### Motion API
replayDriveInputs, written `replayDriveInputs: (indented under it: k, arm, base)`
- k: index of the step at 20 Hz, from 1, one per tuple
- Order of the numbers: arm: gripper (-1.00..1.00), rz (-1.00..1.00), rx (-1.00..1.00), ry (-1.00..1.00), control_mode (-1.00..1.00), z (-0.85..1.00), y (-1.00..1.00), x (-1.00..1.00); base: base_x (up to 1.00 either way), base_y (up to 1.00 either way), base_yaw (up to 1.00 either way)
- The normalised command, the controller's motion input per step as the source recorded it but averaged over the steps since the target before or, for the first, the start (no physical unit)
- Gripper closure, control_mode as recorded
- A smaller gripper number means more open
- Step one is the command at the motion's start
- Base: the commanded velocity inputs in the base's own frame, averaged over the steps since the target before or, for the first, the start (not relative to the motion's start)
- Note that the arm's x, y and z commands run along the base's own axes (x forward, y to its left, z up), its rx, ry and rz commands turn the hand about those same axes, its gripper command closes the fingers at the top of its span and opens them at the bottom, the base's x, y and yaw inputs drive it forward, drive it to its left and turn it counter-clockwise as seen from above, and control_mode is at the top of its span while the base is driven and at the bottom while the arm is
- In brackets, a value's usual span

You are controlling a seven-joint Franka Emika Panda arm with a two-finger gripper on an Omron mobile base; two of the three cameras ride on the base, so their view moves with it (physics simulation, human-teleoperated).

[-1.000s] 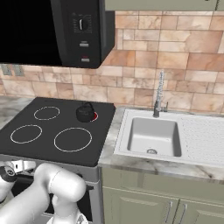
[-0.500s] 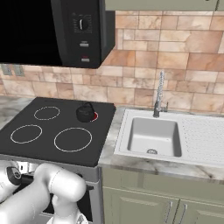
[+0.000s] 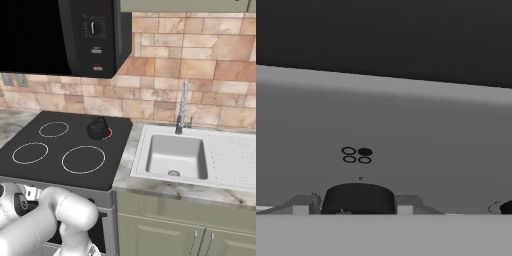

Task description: The kettle is done boiling. Turn off the stove, then wait for 300 timesteps before moving the kettle to the dining table.

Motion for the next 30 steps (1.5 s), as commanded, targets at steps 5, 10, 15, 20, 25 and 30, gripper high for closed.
replayDriveInputs:
  k: [5,10,15,20,25,30]
  arm:
    - [1.0,-0.09,0.15,0.05,-1.0,-0.04,-0.11,0.0]
    - [1.0,-0.09,0.14,0.05,-1.0,-0.07,-0.11,0.0]
    - [1.0,-0.1,0.13,0.04,-1.0,-0.08,-0.07,0.0]
    - [1.0,-0.11,0.12,0.04,-1.0,-0.09,-0.02,0.0]
    - [1.0,-0.1,0.1,0.04,-1.0,-0.11,-0.01,-0.01]
    - [1.0,-0.09,0.08,0.04,-1.0,-0.11,0.0,0.0]
  base:
    - [0.0,0.0,0.0]
    - [0.0,0.0,0.0]
    - [0.0,0.0,0.0]
    - [0.0,0.0,0.0]
    - [0.0,0.0,0.0]
    - [0.0,0.0,0.0]
